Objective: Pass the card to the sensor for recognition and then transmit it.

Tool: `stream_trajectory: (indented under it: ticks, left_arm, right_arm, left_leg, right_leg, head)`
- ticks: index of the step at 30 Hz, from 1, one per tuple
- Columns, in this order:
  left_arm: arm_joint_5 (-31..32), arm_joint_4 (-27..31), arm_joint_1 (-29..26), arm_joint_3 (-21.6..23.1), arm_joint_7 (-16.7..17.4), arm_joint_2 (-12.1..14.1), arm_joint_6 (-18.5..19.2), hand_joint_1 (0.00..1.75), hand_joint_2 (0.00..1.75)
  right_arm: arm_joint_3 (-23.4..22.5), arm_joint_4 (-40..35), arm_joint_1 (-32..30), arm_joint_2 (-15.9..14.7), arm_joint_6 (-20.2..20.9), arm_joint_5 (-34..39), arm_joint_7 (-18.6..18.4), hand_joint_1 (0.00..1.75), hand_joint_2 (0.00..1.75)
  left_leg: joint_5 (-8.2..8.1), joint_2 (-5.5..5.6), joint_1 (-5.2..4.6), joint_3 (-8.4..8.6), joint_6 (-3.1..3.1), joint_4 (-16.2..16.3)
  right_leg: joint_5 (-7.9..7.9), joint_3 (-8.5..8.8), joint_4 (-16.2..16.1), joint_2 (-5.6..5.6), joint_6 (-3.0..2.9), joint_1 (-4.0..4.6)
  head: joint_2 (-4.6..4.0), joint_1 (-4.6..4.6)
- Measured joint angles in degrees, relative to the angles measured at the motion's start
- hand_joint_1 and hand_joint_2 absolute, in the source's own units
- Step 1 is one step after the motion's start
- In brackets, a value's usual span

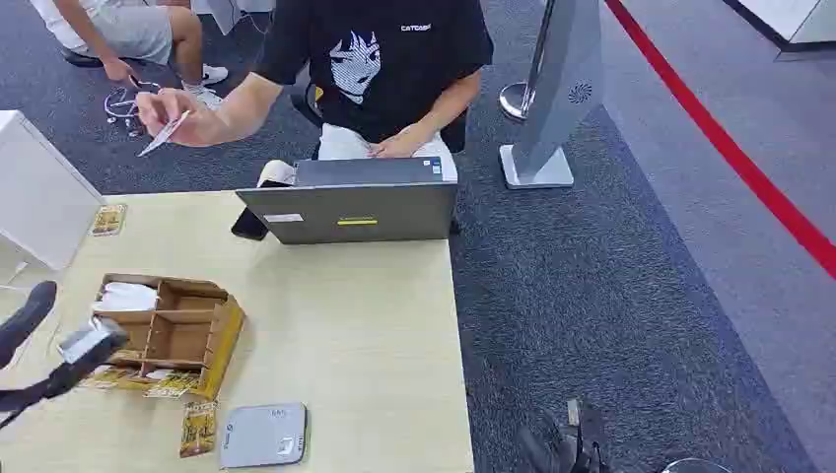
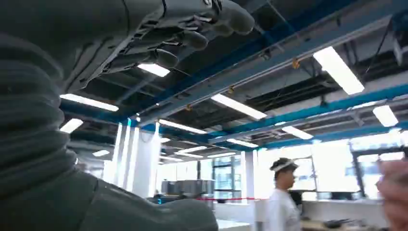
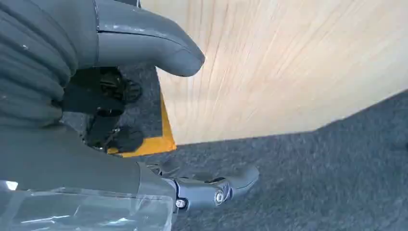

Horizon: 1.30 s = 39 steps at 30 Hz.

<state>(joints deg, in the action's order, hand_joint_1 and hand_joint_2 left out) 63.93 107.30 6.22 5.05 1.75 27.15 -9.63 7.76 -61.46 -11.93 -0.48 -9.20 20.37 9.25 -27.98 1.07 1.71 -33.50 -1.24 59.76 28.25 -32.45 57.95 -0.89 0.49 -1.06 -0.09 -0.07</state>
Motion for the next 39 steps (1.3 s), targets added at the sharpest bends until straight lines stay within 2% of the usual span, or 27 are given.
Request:
stream_trajectory:
  ticks: [2, 6, 9, 13, 14, 15, 35, 39]
  left_arm:
    - [0.59, -5.59, 5.26, 0.59, 1.22, 2.42, 2.57, 0.00, 1.75]
    - [1.11, -14.81, 12.95, 2.86, 2.34, 4.78, 4.58, 0.00, 1.75]
    - [1.05, -18.96, 15.61, 4.37, 2.97, 5.26, 4.51, 0.00, 1.75]
    - [0.79, -21.23, 16.71, 5.79, 3.36, 5.26, 4.12, 0.00, 1.75]
    - [0.76, -21.71, 16.87, 6.05, 3.45, 5.26, 4.03, 0.65, 1.75]
    - [0.76, -21.98, 16.96, 6.30, 3.52, 5.26, 3.95, 1.75, 1.75]
    - [-0.61, -23.26, 17.01, 8.24, 3.34, 5.04, 2.24, 1.75, 1.75]
    - [-1.86, -22.89, 16.06, 8.24, 2.55, 4.47, 0.69, 1.75, 1.75]
  right_arm:
    - [0.28, 0.81, 0.41, -0.07, 0.54, -0.11, 0.11, 0.00, 1.75]
    - [0.72, 1.90, 0.89, -0.20, 0.92, -0.18, 0.26, 0.00, 1.75]
    - [0.87, 2.60, 1.28, -0.22, 0.96, -0.15, 0.39, 0.00, 1.75]
    - [0.94, 3.28, 1.52, -0.22, 0.96, -0.15, 0.68, 0.00, 1.75]
    - [0.94, 3.43, 1.59, -0.22, 0.94, -0.13, 0.70, 0.00, 1.75]
    - [0.96, 3.54, 1.60, -0.22, 0.94, -0.13, 0.74, 0.00, 1.75]
    - [0.96, 4.26, 1.54, -0.22, 0.81, -0.15, 1.03, 0.00, 1.75]
    - [0.96, 4.26, 1.50, -0.22, 0.72, -0.15, 1.09, 0.00, 1.75]
  left_leg:
    - [0.10, -0.09, 0.00, 0.01, -0.04, -0.01]
    - [0.13, -0.25, 0.00, 0.01, -0.05, -0.01]
    - [0.13, -0.26, -0.02, 0.00, -0.05, -0.01]
    - [0.09, -0.26, -0.03, -0.04, -0.01, 0.00]
    - [0.09, -0.26, -0.03, -0.04, -0.01, 0.00]
    - [0.08, -0.27, -0.03, -0.04, -0.01, 0.00]
    - [0.08, -0.28, -0.02, -0.06, -0.01, 0.00]
    - [0.08, -0.28, -0.03, -0.06, -0.01, 0.00]
  right_leg:
    - [-0.16, -0.09, 0.05, -0.11, -0.09, 0.00]
    - [-0.24, -0.13, 0.09, -0.33, -0.09, 0.01]
    - [-0.24, -0.14, 0.08, -0.35, -0.08, -0.01]
    - [-0.22, -0.16, 0.04, -0.35, -0.05, -0.01]
    - [-0.22, -0.16, 0.04, -0.35, -0.05, -0.02]
    - [-0.22, -0.17, 0.04, -0.35, -0.05, -0.02]
    - [-0.22, -0.18, 0.04, -0.35, -0.05, -0.01]
    - [-0.22, -0.18, 0.04, -0.35, -0.05, -0.01]
  head:
    - [0.00, -0.20]
    - [0.00, -0.15]
    - [0.00, -0.13]
    - [0.00, -0.11]
    - [0.00, -0.11]
    - [0.00, -0.11]
    - [0.00, -0.11]
    - [0.00, -0.11]
